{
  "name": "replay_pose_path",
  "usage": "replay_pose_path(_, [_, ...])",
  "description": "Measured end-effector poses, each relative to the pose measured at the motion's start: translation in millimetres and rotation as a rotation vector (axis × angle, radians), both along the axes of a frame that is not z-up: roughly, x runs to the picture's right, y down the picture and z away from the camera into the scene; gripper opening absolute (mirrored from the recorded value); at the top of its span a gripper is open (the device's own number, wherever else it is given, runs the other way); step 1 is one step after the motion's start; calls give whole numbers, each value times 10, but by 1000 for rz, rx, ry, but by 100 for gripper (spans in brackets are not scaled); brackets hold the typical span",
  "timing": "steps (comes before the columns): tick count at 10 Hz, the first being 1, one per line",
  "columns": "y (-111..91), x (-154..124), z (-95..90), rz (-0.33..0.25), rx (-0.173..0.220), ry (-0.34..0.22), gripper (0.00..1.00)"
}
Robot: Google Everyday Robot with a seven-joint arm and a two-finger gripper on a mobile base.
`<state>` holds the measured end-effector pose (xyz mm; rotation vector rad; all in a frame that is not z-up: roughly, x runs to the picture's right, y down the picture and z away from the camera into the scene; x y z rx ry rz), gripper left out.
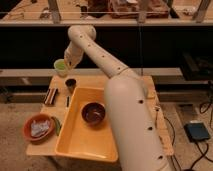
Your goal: Stack cups on top of each other
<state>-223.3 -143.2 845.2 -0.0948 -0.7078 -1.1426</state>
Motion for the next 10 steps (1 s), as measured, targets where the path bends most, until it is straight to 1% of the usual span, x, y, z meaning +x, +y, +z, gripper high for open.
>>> replay_pose_path(2, [61,-91,36,-23,-3,6,0])
replay_pose_path(3, [103,-61,78,-31,-14,31,0])
replay_pose_path(5, [157,90,122,-39,-33,66,0])
replay_pose_path(7, [164,324,155,-26,-56,92,0])
replay_pose_path(10, [188,475,169,-41,-67,122,0])
